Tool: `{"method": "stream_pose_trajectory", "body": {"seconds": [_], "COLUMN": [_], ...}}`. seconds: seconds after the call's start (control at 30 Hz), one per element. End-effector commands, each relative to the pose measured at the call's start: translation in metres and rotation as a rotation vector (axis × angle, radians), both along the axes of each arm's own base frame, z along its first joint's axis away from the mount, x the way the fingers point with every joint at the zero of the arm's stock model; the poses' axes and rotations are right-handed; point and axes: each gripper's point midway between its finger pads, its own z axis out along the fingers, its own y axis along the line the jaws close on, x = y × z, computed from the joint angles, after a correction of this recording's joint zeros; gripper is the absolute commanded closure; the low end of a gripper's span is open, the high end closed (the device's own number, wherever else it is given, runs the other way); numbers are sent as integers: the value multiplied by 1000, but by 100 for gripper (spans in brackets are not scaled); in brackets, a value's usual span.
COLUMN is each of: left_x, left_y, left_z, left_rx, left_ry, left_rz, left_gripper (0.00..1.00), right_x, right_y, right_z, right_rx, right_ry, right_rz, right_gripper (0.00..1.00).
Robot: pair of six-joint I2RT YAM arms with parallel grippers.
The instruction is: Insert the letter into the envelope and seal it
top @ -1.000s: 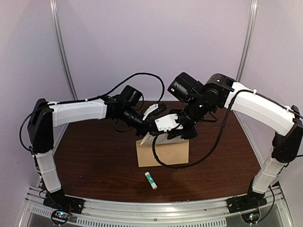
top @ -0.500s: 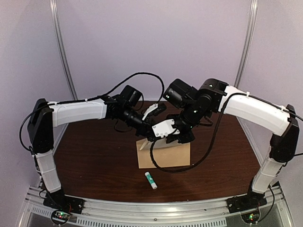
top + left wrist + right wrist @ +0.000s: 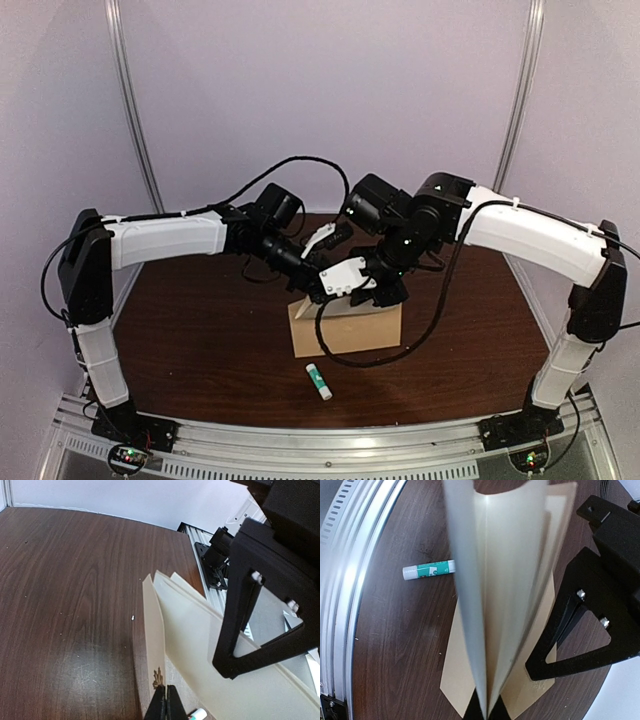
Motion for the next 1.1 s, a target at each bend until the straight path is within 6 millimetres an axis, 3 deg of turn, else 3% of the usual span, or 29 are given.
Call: {"method": "stream_pose_trajectory", "body": {"seconds": [0.0, 0.33, 0.6, 0.8, 0.97, 1.07], "left_x": [-10, -11, -12, -9, -7, -7], "left_y": [-2, -3, -2, -3, -2, -2], "left_z": [24, 24, 23, 21, 15, 15], "left_rx": [-70, -72, -69, -59, -45, -45], "left_ry": [-53, -56, -51, -59, -55, -55], "left_rz": [-42, -46, -46, -34, -25, -26], "left_gripper": [100, 100, 100, 100, 100, 100], "right_x": [4, 5, 8, 14, 18, 21], "right_y": [7, 13, 4, 2, 2, -2], "right_z": [-5, -7, -36, -34, -15, -11], "right_rx": [-7, 3, -104, -97, -19, -10], "right_ry": [-16, -7, 14, -13, -49, -55], "right_rz": [5, 13, -13, -65, -103, -125], "right_gripper": [100, 100, 100, 100, 83, 79]}}
